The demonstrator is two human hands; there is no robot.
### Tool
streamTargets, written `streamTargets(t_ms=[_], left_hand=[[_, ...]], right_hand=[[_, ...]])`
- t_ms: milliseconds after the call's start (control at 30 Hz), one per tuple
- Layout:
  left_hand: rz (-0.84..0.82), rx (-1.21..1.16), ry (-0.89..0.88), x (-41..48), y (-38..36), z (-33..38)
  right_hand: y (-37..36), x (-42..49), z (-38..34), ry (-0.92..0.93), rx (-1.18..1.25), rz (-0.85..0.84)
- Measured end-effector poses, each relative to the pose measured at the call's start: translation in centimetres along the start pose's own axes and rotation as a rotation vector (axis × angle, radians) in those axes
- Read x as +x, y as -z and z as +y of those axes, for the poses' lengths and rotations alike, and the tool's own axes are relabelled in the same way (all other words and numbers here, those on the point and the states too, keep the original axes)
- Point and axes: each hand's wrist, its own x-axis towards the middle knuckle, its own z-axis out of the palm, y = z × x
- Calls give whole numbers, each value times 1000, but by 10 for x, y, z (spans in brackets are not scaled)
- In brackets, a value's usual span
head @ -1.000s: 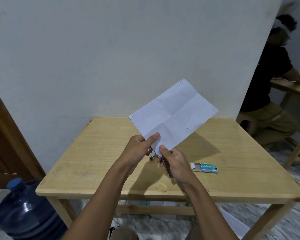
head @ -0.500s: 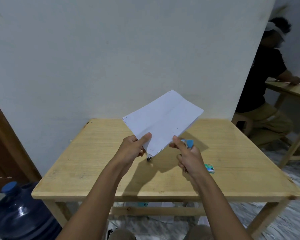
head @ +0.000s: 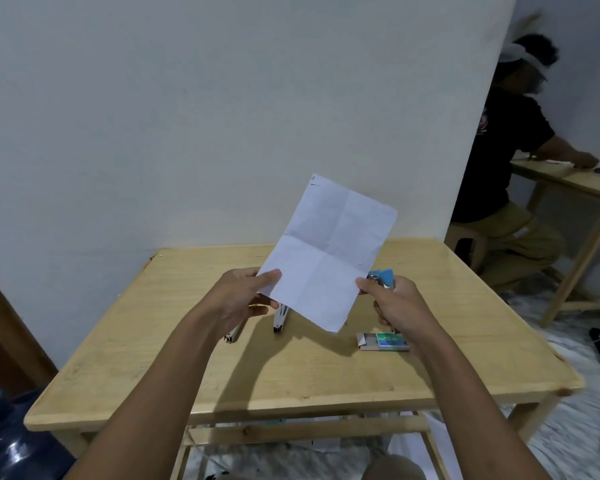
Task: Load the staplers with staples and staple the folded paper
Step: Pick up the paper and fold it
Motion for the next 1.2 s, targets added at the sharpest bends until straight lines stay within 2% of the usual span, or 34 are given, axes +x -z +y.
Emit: streamTargets(t_ms=[167,333,600,700,800,867,900,1000,1200], left_hand=[[127,-12,-6,43,-37,-2],[158,50,15,98,-88,1],[114,368,80,198,-137,-6],[210,561,31,224,-137,-14],[290,1023,-130,228,-137,-25],[211,1085,-300,218,-143,-29],[126,1069,-323,213,-147,-31],[-67,1236,-310,205,-153,-39],[-195,1296,-201,213,-142,-41]], right_hand=[[30,12,11,-26,-94,172],[62,29,30,-136,-68,186],[82,64,40,-150,-43,166],[81,74,38,-133,-45,144],[76,83,39,-120,-57,136],[74,87,40,-98,-69,136],[72,89,40,-86,-88,131],[69,90,42,-71,-135,92],[60,90,46,-123,-152,46]])
